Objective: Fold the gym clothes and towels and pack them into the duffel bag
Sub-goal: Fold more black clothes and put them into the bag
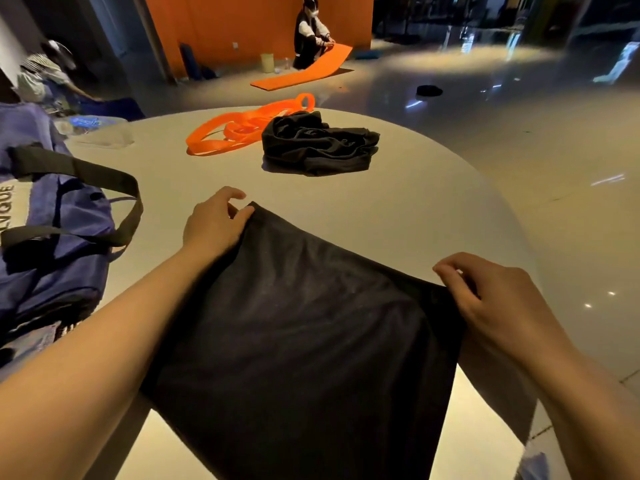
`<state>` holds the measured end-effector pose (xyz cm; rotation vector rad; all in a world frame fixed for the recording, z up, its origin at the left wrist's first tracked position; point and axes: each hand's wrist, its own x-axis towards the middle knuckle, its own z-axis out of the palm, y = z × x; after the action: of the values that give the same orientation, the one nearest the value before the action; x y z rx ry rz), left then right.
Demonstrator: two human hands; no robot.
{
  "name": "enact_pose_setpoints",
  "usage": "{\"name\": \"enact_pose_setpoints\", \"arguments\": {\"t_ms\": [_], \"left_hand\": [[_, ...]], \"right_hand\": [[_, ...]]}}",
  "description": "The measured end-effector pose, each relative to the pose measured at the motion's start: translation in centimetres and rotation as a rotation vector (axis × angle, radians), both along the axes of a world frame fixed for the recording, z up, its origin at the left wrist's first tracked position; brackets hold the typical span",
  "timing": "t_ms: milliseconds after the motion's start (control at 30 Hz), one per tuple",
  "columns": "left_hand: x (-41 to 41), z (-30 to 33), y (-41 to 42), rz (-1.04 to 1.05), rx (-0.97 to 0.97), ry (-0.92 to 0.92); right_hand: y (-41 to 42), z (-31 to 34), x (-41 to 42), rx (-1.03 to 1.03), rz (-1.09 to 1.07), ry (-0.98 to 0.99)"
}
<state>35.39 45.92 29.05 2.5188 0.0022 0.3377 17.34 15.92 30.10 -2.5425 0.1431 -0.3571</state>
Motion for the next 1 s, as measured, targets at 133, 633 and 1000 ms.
{"name": "enact_pose_setpoints", "arguments": {"t_ms": [133,633,1000], "left_hand": [[-4.8,1.6,-0.1,-0.081,0.068,-0.034],[-18.2,0.0,5.3,-0.731,0.590,0.193],[-14.5,1.2,7.9,-0.341,0.428,0.248]], "right_hand": [[0.2,0.6,-0.9,0.134,0.084,0.072],[5.7,-0.7,-4.0,-0.370,0.341,0.012],[10.0,1.4,-11.3,-0.418,0.292,0.132]]}}
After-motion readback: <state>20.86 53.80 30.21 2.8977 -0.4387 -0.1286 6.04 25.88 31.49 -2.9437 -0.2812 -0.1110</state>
